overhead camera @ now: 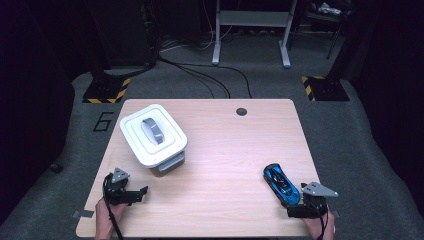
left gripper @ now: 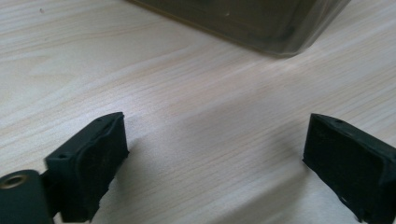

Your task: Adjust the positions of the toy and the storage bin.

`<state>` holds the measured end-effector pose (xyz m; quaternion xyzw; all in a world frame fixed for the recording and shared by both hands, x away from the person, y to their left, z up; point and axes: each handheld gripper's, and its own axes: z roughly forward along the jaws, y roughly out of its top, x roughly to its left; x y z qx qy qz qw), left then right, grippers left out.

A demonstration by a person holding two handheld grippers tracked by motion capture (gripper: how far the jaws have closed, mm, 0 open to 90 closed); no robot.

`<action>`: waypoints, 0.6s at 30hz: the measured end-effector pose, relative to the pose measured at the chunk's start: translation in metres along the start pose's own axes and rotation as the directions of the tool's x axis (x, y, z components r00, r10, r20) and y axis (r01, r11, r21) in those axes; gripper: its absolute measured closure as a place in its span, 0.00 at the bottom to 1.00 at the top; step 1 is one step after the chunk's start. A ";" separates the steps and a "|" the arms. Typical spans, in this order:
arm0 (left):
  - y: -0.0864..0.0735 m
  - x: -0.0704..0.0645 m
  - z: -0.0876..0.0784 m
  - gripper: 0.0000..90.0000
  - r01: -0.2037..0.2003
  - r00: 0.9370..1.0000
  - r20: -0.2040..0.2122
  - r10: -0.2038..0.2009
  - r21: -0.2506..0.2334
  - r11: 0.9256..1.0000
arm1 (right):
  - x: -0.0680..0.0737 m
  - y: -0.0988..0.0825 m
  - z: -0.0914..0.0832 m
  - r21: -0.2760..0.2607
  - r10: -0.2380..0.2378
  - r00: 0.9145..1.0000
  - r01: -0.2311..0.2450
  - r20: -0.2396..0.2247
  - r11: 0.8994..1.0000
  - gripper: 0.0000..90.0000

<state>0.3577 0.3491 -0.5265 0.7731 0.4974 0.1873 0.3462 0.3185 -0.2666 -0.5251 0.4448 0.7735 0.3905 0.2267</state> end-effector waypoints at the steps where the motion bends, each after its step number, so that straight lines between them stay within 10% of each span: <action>1: 0.001 0.001 -0.002 0.10 0.012 1.000 0.023 -0.012 -0.005 1.000 | 0.000 0.000 0.000 -0.002 0.007 1.000 -0.007 0.005 1.000 0.00; 18: 0.036 0.006 -0.045 0.10 0.017 0.999 0.036 -0.013 -0.109 0.994 | 0.000 0.002 0.004 0.038 0.001 1.000 -0.002 0.008 0.999 0.00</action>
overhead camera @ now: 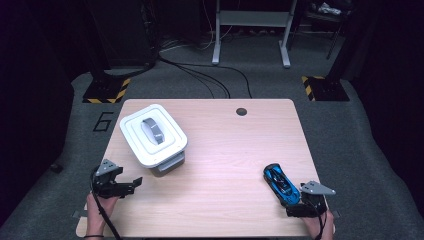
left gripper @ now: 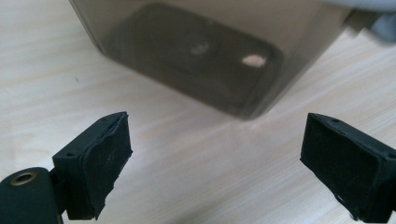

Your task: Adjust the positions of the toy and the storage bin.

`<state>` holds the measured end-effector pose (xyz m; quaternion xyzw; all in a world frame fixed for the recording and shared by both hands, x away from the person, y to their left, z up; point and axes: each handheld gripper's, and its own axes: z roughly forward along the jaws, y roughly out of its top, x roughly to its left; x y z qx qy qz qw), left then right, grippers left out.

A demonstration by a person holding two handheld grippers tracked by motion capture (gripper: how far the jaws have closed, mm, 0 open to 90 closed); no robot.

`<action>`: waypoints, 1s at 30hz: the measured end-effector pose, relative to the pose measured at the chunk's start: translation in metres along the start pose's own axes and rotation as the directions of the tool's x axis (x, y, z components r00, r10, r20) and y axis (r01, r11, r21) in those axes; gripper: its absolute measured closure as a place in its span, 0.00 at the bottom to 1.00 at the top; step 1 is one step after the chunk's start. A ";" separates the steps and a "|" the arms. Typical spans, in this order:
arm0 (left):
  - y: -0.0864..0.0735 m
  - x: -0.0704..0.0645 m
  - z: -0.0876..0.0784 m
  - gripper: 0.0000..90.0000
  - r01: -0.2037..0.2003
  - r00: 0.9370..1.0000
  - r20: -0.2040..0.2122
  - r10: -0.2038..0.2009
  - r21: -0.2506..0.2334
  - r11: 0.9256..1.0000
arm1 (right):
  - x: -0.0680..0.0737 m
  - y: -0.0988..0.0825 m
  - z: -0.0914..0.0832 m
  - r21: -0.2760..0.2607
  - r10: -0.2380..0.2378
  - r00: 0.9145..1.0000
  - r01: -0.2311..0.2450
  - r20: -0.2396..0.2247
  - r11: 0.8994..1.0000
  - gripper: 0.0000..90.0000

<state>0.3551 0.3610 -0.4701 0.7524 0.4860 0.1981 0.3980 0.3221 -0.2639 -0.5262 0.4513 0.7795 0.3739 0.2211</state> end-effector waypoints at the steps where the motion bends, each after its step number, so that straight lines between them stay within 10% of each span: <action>1: 0.003 0.000 -0.003 0.10 0.000 1.000 -0.004 0.000 -0.011 1.000 | 0.000 0.000 0.000 0.005 0.000 1.000 0.000 0.000 1.000 0.00; 19: 0.055 -0.002 -0.030 0.13 -0.007 1.000 0.008 0.008 -0.096 0.995 | 0.000 0.000 0.001 0.012 -0.009 1.000 0.009 0.004 1.000 0.00; 30: 0.095 -0.020 -0.009 0.13 -0.075 0.997 0.018 0.076 -0.060 0.995 | -0.001 0.000 0.001 0.007 0.001 1.000 -0.001 0.004 1.000 0.00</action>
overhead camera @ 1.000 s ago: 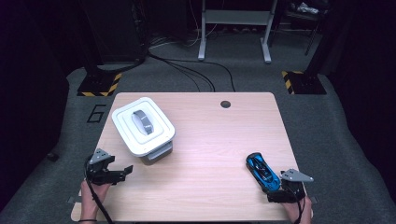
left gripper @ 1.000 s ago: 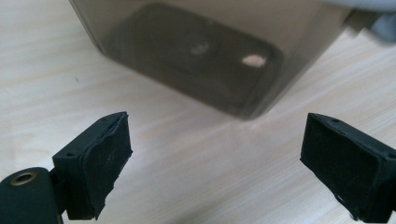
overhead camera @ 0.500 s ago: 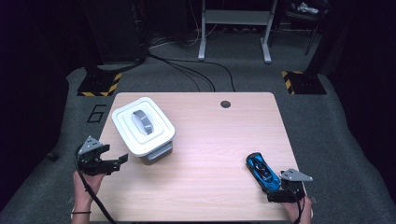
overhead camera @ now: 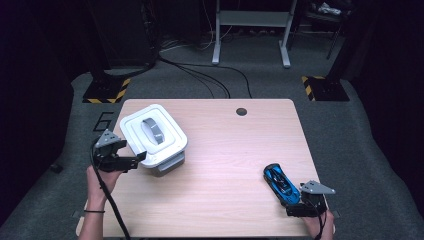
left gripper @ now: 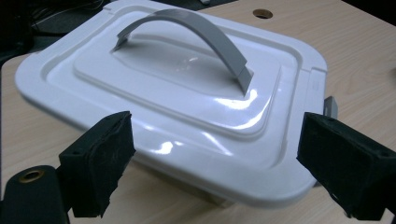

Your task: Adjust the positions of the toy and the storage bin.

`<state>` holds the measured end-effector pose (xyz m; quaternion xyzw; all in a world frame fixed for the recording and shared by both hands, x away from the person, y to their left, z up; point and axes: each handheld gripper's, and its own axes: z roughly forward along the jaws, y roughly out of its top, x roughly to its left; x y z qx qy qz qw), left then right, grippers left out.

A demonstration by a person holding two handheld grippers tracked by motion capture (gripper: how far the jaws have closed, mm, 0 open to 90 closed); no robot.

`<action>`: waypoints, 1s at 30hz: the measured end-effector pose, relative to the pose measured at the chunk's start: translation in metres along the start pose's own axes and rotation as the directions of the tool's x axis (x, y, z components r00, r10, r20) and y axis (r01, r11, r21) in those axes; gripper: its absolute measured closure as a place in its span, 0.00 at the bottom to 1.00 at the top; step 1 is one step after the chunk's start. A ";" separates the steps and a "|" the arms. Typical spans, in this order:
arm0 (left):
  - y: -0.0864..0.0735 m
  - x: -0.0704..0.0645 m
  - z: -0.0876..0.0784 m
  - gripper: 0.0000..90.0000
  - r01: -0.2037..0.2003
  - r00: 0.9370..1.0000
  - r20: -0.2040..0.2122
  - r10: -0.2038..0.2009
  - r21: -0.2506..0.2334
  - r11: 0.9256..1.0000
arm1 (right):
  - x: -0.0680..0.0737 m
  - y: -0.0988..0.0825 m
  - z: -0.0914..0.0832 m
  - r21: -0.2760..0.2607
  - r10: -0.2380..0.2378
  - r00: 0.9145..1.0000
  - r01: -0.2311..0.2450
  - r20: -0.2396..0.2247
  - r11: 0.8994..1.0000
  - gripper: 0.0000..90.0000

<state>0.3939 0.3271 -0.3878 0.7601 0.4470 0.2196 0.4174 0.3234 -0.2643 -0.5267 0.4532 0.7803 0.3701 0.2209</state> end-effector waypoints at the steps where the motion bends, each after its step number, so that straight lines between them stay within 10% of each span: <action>1: 0.003 -0.001 0.004 0.13 -0.002 1.000 0.009 0.002 0.009 1.000 | 0.000 0.000 0.000 0.007 -0.005 1.000 0.005 -0.003 1.000 0.00; 17: 0.029 -0.006 0.056 0.39 -0.040 0.998 0.060 0.034 0.106 0.994 | 0.000 0.000 0.000 0.002 -0.003 1.000 0.003 0.002 1.000 0.03; 30: 0.023 -0.003 0.065 0.76 0.078 0.988 0.136 -0.079 0.016 0.997 | 0.000 0.000 0.000 0.001 0.003 1.000 -0.003 -0.005 1.000 0.04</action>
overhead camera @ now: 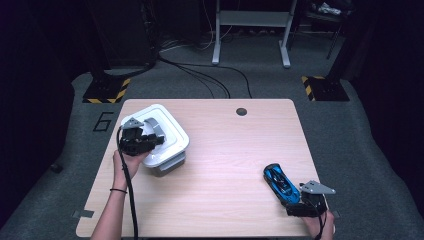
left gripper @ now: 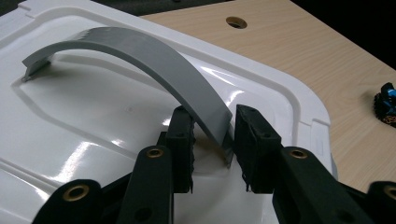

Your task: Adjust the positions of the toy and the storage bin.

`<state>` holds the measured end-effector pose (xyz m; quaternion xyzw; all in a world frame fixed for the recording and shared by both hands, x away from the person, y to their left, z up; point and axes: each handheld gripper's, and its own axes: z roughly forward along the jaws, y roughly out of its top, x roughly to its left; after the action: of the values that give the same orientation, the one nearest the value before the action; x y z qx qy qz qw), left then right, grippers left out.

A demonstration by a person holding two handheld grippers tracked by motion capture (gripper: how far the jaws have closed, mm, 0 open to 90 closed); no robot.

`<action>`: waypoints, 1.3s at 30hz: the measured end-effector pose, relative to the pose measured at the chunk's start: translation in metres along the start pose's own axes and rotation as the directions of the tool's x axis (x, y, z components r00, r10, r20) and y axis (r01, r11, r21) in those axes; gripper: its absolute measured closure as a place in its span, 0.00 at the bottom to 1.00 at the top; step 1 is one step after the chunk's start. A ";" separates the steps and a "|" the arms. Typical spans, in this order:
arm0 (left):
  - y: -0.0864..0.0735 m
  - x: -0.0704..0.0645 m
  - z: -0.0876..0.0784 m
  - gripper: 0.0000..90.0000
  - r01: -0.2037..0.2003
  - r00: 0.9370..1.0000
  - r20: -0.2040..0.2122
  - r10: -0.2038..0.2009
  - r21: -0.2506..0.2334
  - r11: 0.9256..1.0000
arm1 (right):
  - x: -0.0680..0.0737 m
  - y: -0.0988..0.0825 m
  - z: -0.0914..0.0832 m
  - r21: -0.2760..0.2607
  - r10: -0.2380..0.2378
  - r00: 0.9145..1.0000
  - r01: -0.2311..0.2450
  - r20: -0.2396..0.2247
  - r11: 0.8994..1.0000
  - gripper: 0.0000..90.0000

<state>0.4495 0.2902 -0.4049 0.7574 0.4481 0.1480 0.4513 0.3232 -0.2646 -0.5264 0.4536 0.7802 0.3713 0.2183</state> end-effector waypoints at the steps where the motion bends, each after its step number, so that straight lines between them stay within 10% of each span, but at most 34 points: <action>1: 0.000 -0.001 0.000 0.76 -0.003 1.000 0.002 0.003 0.005 1.000 | 0.000 0.000 0.000 -0.003 0.000 1.000 0.000 0.001 1.000 0.04; 26: 0.014 -0.053 0.036 0.75 -0.112 0.992 0.062 0.111 0.023 0.993 | 0.000 0.000 0.000 0.002 -0.005 1.000 0.005 0.005 1.000 0.05; 32: 0.016 -0.052 0.032 0.44 -0.150 0.989 0.010 0.150 0.064 0.987 | 0.000 0.000 0.000 0.001 -0.001 1.000 0.001 0.004 1.000 0.05; 39: 0.017 -0.030 0.017 0.37 -0.113 0.993 -0.033 0.115 0.057 0.992 | -0.001 0.000 0.000 0.005 -0.001 1.000 0.001 0.005 1.000 0.05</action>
<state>0.4528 0.2530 -0.3950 0.7911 0.4159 0.1751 0.4131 0.3233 -0.2651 -0.5264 0.4545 0.7809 0.3683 0.2193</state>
